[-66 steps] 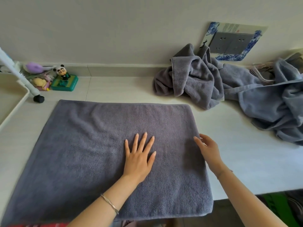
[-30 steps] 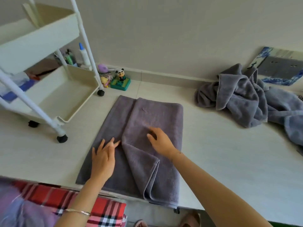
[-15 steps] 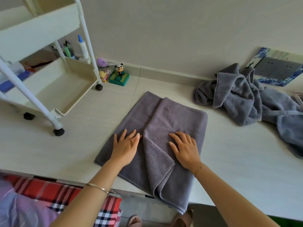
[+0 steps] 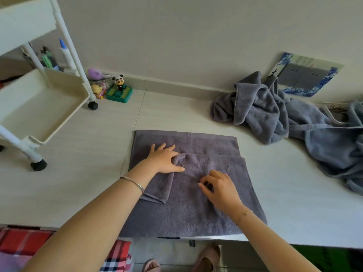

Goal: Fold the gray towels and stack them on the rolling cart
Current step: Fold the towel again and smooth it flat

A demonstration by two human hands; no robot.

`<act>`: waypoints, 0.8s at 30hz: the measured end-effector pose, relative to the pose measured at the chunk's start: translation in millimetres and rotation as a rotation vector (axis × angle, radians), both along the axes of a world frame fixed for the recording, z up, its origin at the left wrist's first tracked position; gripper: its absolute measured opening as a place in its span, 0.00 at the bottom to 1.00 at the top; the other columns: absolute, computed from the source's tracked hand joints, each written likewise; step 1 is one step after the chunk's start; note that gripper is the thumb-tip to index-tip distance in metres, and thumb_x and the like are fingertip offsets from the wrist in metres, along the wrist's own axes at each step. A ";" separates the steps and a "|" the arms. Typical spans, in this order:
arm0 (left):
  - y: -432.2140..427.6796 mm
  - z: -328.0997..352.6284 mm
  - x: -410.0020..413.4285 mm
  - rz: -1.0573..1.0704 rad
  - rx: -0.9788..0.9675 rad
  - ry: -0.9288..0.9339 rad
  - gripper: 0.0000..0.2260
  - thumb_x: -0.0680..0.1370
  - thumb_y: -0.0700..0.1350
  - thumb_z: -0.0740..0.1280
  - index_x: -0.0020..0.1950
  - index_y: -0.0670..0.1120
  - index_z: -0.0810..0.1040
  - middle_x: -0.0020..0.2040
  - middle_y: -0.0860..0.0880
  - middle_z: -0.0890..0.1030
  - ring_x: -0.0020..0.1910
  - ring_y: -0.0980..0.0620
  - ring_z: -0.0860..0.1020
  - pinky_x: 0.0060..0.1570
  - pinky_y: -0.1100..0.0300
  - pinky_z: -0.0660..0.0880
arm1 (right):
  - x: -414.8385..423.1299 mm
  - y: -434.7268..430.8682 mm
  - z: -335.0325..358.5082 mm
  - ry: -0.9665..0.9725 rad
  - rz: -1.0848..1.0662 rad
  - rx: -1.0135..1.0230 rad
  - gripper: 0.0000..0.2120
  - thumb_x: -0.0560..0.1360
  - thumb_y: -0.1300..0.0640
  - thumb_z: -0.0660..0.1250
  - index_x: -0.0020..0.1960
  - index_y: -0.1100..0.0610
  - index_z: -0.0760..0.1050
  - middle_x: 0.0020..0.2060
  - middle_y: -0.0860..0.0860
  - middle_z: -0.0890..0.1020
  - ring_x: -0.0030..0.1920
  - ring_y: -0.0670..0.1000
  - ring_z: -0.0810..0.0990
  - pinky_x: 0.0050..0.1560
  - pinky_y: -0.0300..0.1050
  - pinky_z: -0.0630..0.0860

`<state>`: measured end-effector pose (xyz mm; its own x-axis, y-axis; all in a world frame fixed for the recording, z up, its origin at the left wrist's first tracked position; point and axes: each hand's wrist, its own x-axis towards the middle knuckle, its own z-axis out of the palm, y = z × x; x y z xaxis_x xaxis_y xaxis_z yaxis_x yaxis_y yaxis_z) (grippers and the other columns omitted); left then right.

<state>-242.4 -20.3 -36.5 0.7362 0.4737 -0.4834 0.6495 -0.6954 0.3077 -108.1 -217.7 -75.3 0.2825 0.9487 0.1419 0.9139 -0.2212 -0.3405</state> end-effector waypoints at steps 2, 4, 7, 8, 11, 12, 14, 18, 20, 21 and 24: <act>-0.2 -1.7 -3.0 -0.003 0.029 -0.092 0.31 0.74 0.61 0.66 0.74 0.56 0.62 0.77 0.53 0.56 0.76 0.47 0.53 0.74 0.43 0.47 | 10.3 2.8 1.9 0.031 -0.013 0.037 0.05 0.73 0.51 0.70 0.45 0.52 0.80 0.42 0.47 0.75 0.42 0.50 0.76 0.47 0.45 0.70; 3.2 -1.0 -8.5 0.032 0.016 -0.201 0.27 0.75 0.53 0.68 0.73 0.55 0.66 0.73 0.51 0.66 0.71 0.47 0.64 0.69 0.48 0.62 | 22.3 10.0 7.1 0.037 -0.052 0.070 0.09 0.72 0.52 0.72 0.50 0.53 0.79 0.49 0.49 0.76 0.49 0.53 0.76 0.52 0.47 0.69; 17.5 6.4 -20.1 0.139 -0.061 -0.262 0.20 0.76 0.43 0.67 0.68 0.53 0.71 0.65 0.51 0.75 0.60 0.50 0.74 0.57 0.55 0.72 | 42.0 24.6 19.3 0.093 -0.104 0.019 0.18 0.73 0.49 0.70 0.61 0.53 0.75 0.60 0.50 0.75 0.61 0.53 0.72 0.64 0.50 0.63; 23.9 8.9 -24.5 0.184 -0.081 -0.261 0.19 0.77 0.41 0.66 0.67 0.52 0.72 0.62 0.51 0.77 0.57 0.52 0.75 0.55 0.57 0.72 | 49.4 29.4 21.8 0.107 -0.115 -0.034 0.21 0.74 0.48 0.70 0.64 0.52 0.73 0.62 0.50 0.74 0.64 0.53 0.70 0.67 0.50 0.61; 40.1 11.7 -38.8 0.301 -0.086 -0.230 0.15 0.78 0.42 0.65 0.64 0.51 0.74 0.57 0.52 0.80 0.55 0.51 0.77 0.55 0.57 0.73 | 69.5 39.4 21.0 0.095 -0.133 -0.235 0.24 0.74 0.44 0.67 0.67 0.50 0.69 0.64 0.49 0.73 0.66 0.52 0.69 0.70 0.50 0.59; 44.1 11.0 -44.3 0.332 -0.074 -0.221 0.13 0.78 0.44 0.65 0.63 0.52 0.74 0.55 0.52 0.81 0.55 0.51 0.77 0.56 0.55 0.73 | 74.0 42.1 19.3 0.097 -0.134 -0.288 0.24 0.74 0.43 0.67 0.67 0.50 0.69 0.64 0.49 0.74 0.66 0.52 0.69 0.70 0.50 0.59; 49.3 8.2 -55.8 0.384 -0.076 -0.226 0.12 0.77 0.51 0.67 0.60 0.52 0.75 0.52 0.52 0.81 0.54 0.51 0.78 0.55 0.55 0.74 | 81.3 45.3 17.3 0.100 -0.145 -0.329 0.23 0.73 0.42 0.67 0.64 0.51 0.71 0.60 0.49 0.75 0.63 0.52 0.71 0.68 0.49 0.61; 53.9 -1.5 -82.4 0.429 -0.108 -0.213 0.17 0.70 0.54 0.74 0.55 0.50 0.76 0.50 0.52 0.77 0.51 0.51 0.77 0.52 0.56 0.74 | 102.8 41.3 23.3 0.168 -0.172 -0.347 0.14 0.71 0.41 0.70 0.50 0.48 0.73 0.47 0.46 0.78 0.51 0.51 0.75 0.55 0.46 0.70; 51.2 -9.9 -91.6 0.441 -0.132 -0.282 0.13 0.69 0.51 0.76 0.50 0.50 0.78 0.48 0.51 0.79 0.49 0.50 0.78 0.47 0.57 0.73 | 118.1 33.6 30.5 0.261 -0.189 -0.390 0.12 0.70 0.44 0.72 0.42 0.48 0.72 0.40 0.46 0.78 0.44 0.52 0.76 0.44 0.43 0.70; 48.6 -11.8 -93.9 0.443 -0.160 -0.342 0.10 0.69 0.49 0.76 0.47 0.50 0.78 0.45 0.51 0.80 0.47 0.49 0.78 0.44 0.58 0.72 | 127.0 29.6 33.1 0.279 -0.177 -0.423 0.12 0.69 0.45 0.73 0.40 0.49 0.72 0.37 0.46 0.77 0.42 0.52 0.75 0.40 0.41 0.68; 41.5 -0.1 -93.2 0.520 -0.359 -0.509 0.11 0.70 0.49 0.76 0.48 0.50 0.80 0.44 0.53 0.82 0.46 0.52 0.80 0.45 0.61 0.73 | 145.9 20.0 52.8 0.401 -0.142 -0.519 0.12 0.69 0.51 0.75 0.38 0.57 0.76 0.33 0.50 0.78 0.38 0.50 0.75 0.36 0.35 0.66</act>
<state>-335.7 21.2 -36.6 0.6351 0.6955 -0.3360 0.5824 -0.1453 0.7998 37.8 -197.7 -22.5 0.3452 0.8156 -0.4645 0.6886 -0.5563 -0.4651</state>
